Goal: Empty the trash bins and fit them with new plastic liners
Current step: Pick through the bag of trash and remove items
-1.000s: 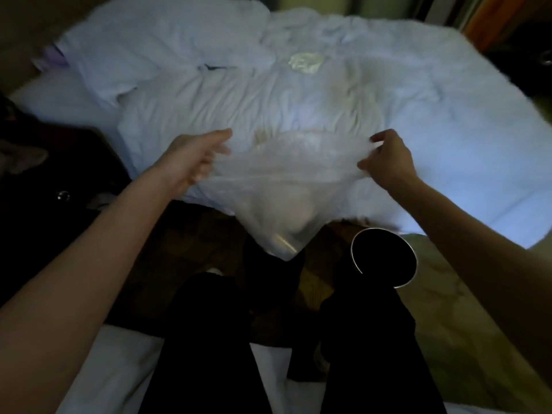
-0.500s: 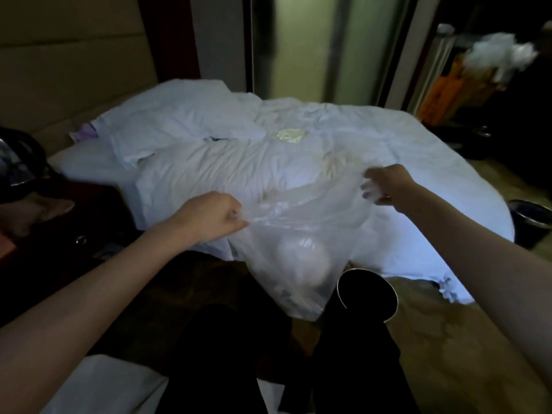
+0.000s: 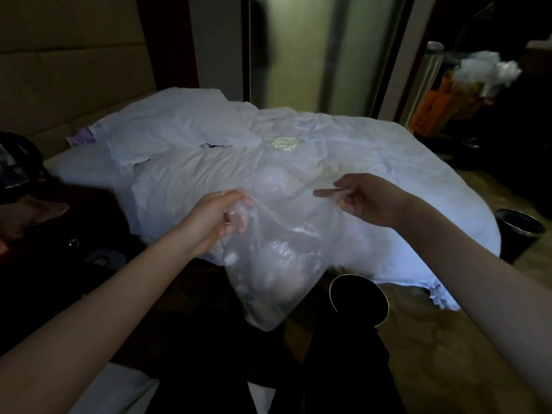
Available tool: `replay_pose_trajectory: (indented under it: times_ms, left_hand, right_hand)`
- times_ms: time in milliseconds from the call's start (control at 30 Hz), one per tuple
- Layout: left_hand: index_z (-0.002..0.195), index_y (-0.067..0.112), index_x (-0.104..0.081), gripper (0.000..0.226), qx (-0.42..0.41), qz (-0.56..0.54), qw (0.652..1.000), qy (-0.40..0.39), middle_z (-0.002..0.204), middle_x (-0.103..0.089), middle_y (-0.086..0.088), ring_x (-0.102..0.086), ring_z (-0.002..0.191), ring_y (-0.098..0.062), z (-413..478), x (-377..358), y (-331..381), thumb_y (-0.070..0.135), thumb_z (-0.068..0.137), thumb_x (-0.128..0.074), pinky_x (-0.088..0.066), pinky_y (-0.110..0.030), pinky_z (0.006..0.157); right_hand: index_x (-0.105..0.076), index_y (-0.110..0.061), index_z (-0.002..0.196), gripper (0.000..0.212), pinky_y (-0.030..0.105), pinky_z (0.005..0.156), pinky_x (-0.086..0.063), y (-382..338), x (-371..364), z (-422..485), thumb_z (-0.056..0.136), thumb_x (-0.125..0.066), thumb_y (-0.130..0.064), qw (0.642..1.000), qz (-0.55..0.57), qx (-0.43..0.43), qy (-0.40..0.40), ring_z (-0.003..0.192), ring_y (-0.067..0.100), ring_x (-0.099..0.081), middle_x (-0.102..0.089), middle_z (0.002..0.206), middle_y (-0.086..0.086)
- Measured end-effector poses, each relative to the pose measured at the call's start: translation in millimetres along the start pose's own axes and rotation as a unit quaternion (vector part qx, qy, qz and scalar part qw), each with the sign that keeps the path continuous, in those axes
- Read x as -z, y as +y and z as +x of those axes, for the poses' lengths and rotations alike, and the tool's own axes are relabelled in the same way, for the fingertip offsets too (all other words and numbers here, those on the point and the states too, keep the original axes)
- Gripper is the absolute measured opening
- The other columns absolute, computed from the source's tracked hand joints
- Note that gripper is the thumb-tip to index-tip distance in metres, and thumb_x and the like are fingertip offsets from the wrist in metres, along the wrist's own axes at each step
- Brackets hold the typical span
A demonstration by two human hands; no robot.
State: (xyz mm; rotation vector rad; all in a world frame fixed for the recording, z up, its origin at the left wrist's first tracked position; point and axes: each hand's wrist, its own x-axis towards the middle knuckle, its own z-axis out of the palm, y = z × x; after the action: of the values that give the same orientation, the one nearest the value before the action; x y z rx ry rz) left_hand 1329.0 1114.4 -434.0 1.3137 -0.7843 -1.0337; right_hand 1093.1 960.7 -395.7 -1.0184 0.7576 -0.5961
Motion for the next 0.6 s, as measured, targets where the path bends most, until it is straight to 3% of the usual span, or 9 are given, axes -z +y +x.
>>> replay_pose_trajectory:
  times_ms: [67,133,267,433,533,600]
  left_hand:
    - [0.092,0.005,-0.066,0.023,0.013,-0.039,0.999,-0.013,0.115,-0.067,-0.009,-0.052,0.048,-0.012,0,-11,2,0.021,0.100,-0.051,-0.050,-0.022,0.050]
    - [0.103,0.005,-0.066,0.023,0.025,-0.062,0.998,-0.019,0.103,-0.066,-0.010,-0.055,0.054,-0.012,-1,-21,5,0.023,0.100,-0.051,-0.052,-0.022,0.051]
    - [0.125,0.002,-0.062,0.035,0.017,-0.060,0.996,-0.065,0.112,-0.060,-0.015,-0.050,0.094,-0.028,-5,-38,12,0.020,0.098,-0.047,-0.050,-0.029,0.072]
    - [0.096,0.012,-0.071,0.026,0.004,-0.117,0.984,-0.136,0.078,-0.069,-0.003,-0.065,0.068,-0.013,-9,-53,18,0.013,0.097,-0.045,-0.055,-0.025,0.063]
    - [0.088,0.011,-0.068,0.025,0.000,-0.138,0.982,-0.129,0.070,-0.068,0.000,-0.064,0.060,-0.009,-5,-59,18,0.011,0.098,-0.046,-0.054,-0.021,0.057]
    - [0.090,0.007,-0.067,0.020,-0.001,-0.133,0.986,-0.103,0.071,-0.068,0.000,-0.064,0.059,-0.009,-3,-63,18,0.011,0.098,-0.049,-0.053,-0.020,0.054]
  right_hand:
    - [-0.048,-0.010,0.081,0.018,0.019,0.052,-0.055,1,-21,-3,0.096,-0.049,-0.001,1.000,-0.021,0.016,-0.003,0.047,0.009,-0.060,-0.074,0.087,0.021]
    - [-0.053,-0.008,0.088,0.010,0.022,0.054,-0.056,2,-43,-5,0.097,-0.052,-0.005,0.999,-0.033,0.038,-0.010,0.060,0.014,-0.071,-0.074,0.074,0.014]
    - [-0.056,-0.007,0.090,0.008,0.023,0.061,-0.058,6,-76,-8,0.097,-0.056,-0.010,0.995,-0.041,0.067,-0.054,0.072,0.016,-0.073,-0.072,0.084,0.013]
    - [-0.062,-0.007,0.089,0.013,0.022,0.059,-0.057,1,-85,-9,0.097,-0.056,-0.014,0.996,-0.019,0.059,-0.058,0.064,0.014,-0.069,-0.072,0.086,0.010]
    - [-0.068,-0.005,0.091,0.016,0.022,0.064,-0.057,-4,-81,-12,0.097,-0.054,-0.012,0.993,-0.047,0.064,-0.083,0.068,0.013,-0.069,-0.072,0.081,0.006]
    - [-0.068,-0.001,0.102,0.017,0.021,0.073,-0.058,-8,-75,-15,0.097,-0.055,-0.011,0.990,-0.076,0.086,-0.083,0.077,0.014,-0.070,-0.072,0.090,0.009]
